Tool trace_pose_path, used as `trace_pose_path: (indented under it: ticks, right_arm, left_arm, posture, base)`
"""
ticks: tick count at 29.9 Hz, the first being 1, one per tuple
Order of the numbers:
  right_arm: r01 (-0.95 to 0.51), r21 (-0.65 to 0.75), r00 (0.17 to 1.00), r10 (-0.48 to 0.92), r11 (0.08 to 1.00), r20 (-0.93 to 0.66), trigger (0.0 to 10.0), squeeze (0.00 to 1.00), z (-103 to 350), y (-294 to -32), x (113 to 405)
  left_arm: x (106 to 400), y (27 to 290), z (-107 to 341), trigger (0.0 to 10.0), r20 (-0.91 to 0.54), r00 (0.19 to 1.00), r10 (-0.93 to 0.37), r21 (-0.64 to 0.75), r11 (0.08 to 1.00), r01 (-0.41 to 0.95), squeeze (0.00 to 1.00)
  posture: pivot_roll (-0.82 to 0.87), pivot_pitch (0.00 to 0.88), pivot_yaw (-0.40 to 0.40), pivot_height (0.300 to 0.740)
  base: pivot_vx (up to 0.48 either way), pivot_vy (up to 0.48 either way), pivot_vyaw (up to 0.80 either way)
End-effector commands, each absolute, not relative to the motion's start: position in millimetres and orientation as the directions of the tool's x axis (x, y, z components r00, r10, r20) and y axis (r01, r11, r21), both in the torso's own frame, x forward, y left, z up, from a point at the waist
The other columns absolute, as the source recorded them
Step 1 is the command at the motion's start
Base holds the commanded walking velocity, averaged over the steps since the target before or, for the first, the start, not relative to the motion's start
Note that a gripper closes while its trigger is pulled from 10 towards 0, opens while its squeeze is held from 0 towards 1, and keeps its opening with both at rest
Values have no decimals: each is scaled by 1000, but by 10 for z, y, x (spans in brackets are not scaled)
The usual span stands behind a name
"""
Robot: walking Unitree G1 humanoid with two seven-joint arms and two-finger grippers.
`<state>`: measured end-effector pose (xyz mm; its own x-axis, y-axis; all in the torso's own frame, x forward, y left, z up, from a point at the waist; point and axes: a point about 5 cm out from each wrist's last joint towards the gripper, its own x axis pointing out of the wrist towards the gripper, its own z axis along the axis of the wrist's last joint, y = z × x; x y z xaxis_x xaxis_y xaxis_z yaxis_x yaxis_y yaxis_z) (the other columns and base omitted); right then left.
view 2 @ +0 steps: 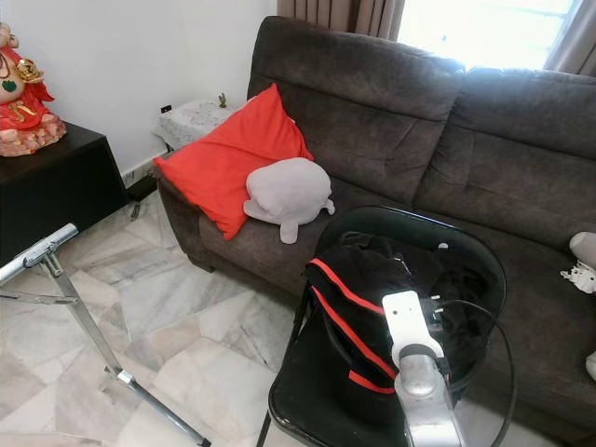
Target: Hang hanger
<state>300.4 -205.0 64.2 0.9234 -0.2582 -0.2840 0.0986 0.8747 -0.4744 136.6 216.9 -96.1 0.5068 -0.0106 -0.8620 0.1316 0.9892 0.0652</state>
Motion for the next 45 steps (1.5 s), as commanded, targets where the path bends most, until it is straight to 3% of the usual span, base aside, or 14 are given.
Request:
trace_pose_path:
  ticks: [1,5,6,7,33,40,45]
  right_arm:
    - [126,-465,932,-265,876,-247,10000,0,724,-2066,3066]
    - [135,-463,935,-267,876,-233,10000,0,747,-2068,3095]
    - [135,-463,935,-268,876,-233,5490,0,745,-2068,3097]
    - [135,-462,935,-267,876,-234,78,0,742,-2068,3099]
    - [182,-413,897,-323,893,-303,0,0,589,-2110,3043]
    - [201,-400,906,-325,894,-271,0,0,631,-2090,3065]
    - [266,-376,924,-346,887,-164,0,0,809,-2092,3118]
  left_arm:
    - [1339,2167,-973,10000,-871,491,-14,67,987,147,0]
    - [1340,2167,-973,10000,-871,491,-14,67,987,147,0]
    - [1340,2167,-973,10000,-871,491,-15,67,987,148,0]
    - [1339,2167,-973,10000,-871,491,-15,66,987,147,0]
    - [1332,2163,-977,10000,-877,479,-33,50,986,159,0]
    - [1333,2161,-977,10000,-878,478,-35,48,986,161,0]
    - [1333,2162,-977,10000,-878,478,-34,49,986,161,0]
  posture:
    - [18,1,-2,740]
    - [18,1,-2,740]
    - [18,1,-2,740]
    - [21,0,-3,740]
    - [25,2,3,740]
    - [26,1,3,740]
    - [27,0,4,740]
  base:
    - [0,0,0]
    - [0,0,0]
    - [0,0,0]
    - [0,0,0]
    - [0,0,0]
    - [0,0,0]
    - [0,0,0]
